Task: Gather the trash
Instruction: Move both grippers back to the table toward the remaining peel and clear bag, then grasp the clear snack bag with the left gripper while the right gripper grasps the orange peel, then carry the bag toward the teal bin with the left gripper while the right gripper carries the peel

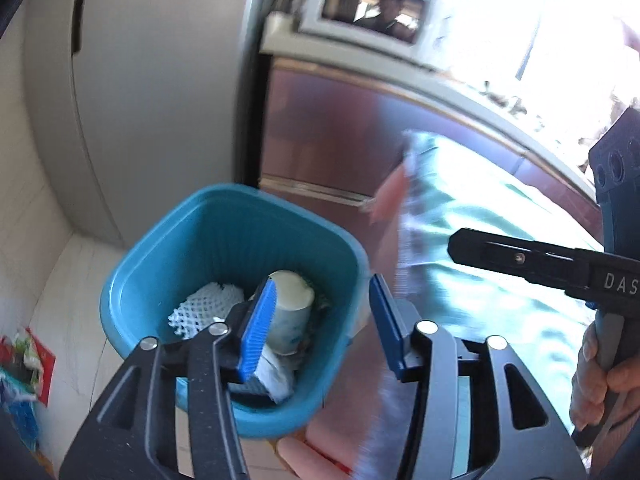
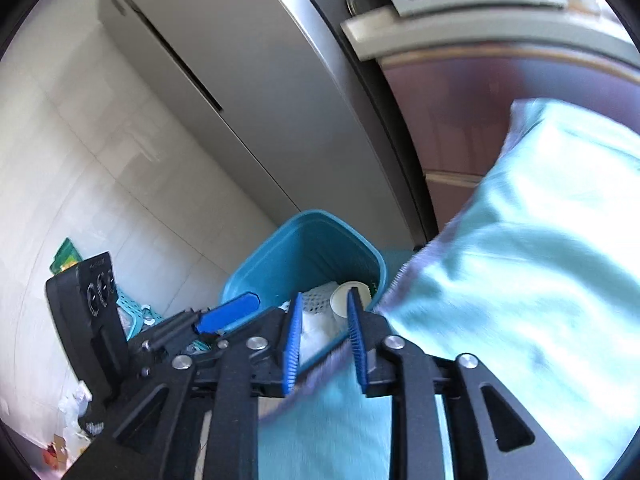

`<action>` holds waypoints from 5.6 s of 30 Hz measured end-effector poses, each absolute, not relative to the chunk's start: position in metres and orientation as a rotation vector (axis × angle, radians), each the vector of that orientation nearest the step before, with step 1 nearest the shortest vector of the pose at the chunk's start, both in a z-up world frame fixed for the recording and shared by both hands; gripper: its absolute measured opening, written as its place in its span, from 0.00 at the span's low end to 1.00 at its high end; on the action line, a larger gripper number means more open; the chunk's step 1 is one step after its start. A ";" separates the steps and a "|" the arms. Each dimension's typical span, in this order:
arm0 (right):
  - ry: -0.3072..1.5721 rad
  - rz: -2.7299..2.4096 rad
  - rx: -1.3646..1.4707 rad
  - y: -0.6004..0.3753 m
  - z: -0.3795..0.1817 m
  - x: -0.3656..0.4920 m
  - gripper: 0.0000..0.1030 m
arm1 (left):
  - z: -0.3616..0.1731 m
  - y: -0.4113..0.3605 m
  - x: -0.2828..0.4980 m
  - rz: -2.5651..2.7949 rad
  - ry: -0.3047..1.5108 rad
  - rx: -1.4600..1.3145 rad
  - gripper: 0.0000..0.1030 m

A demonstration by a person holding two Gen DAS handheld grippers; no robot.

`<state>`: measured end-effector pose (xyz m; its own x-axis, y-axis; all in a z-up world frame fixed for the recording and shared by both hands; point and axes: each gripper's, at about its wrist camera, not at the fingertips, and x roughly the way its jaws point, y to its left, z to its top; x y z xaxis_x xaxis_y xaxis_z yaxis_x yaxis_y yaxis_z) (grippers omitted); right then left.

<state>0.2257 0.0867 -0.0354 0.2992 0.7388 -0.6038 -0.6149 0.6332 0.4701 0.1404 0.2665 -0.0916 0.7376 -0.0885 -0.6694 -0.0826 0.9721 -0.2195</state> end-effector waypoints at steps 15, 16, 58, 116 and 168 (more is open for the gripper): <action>0.723 0.427 0.263 -0.186 -0.019 0.116 0.33 | -0.055 0.057 0.101 -0.643 0.698 -0.084 0.56; 0.717 0.391 0.288 -0.204 -0.020 0.114 0.33 | -0.056 0.040 0.099 -0.690 0.713 -0.082 0.56; 0.778 0.244 0.526 -0.324 -0.086 0.132 0.45 | -0.092 -0.122 0.093 -0.953 0.974 -0.028 0.11; 0.719 0.537 0.523 -0.194 -0.054 0.148 0.11 | -0.041 0.095 0.073 -0.495 0.792 -0.105 0.11; 0.755 0.720 0.450 -0.086 -0.044 0.184 0.11 | -0.024 0.190 0.061 -0.277 0.737 -0.147 0.11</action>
<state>0.1845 -0.0863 -0.0436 0.5115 0.7274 -0.4574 -0.4227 0.6765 0.6031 0.0614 0.1896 -0.0240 0.7061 -0.2992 -0.6417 0.1969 0.9535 -0.2280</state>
